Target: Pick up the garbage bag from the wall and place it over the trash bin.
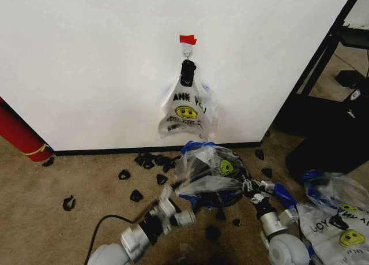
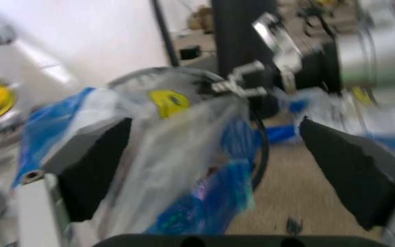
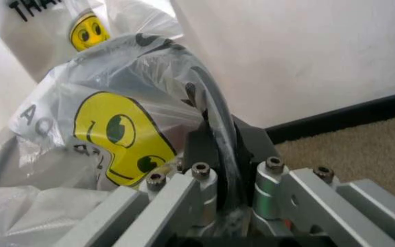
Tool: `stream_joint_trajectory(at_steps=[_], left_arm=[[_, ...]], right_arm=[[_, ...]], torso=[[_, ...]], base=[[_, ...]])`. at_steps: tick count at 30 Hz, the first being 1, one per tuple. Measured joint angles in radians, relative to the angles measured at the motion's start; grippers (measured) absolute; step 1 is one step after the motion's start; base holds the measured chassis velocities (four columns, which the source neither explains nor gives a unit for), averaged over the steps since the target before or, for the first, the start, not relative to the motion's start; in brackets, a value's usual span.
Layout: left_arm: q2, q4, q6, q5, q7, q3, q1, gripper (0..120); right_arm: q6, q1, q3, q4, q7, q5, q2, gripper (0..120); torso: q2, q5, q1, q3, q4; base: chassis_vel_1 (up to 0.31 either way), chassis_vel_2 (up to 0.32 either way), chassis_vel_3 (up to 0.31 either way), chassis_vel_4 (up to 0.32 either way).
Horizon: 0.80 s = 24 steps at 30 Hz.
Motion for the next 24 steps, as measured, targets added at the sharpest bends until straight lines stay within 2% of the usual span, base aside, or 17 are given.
stream_joint_trajectory(at_steps=[10, 14, 15, 20, 24], left_arm=[[-0.022, 0.065, -0.03, 0.106, 0.029, 0.03, -0.061, 98], [-0.035, 0.112, -0.036, 0.129, 0.009, 0.048, -0.079, 84], [-0.035, 0.112, -0.036, 0.129, 0.009, 0.048, -0.079, 84], [-0.04, 0.131, -0.029, 0.135, -0.002, 0.049, -0.09, 62], [-0.039, 0.131, -0.026, 0.131, -0.004, 0.049, -0.091, 53]], right_arm=[[0.004, -0.014, -0.002, 0.032, -0.019, -0.025, -0.001, 1], [0.005, -0.021, -0.003, 0.064, -0.023, -0.029, -0.003, 1], [0.005, -0.021, -0.003, 0.064, -0.023, -0.029, -0.003, 1], [0.003, -0.024, -0.008, 0.085, -0.025, -0.029, -0.007, 1], [0.002, -0.024, -0.009, 0.088, -0.025, -0.03, -0.008, 1]], torso=[[0.0, 0.0001, 0.0, 0.0, -0.0001], [0.0, 0.0001, 0.0, 0.0, 0.0], [0.0, 0.0001, 0.0, 0.0, 0.0], [0.0, 0.0001, 0.0, 0.0, 0.0], [0.0, 0.0001, 0.0, 0.0, 0.0]], base=[[0.0, 0.0, 0.0, 0.0], [0.0, 0.0, 0.0, 0.0], [0.0, 0.0, 0.0, 0.0], [0.0, 0.0, 0.0, 0.0], [0.0, 0.0, 0.0, 0.0]])
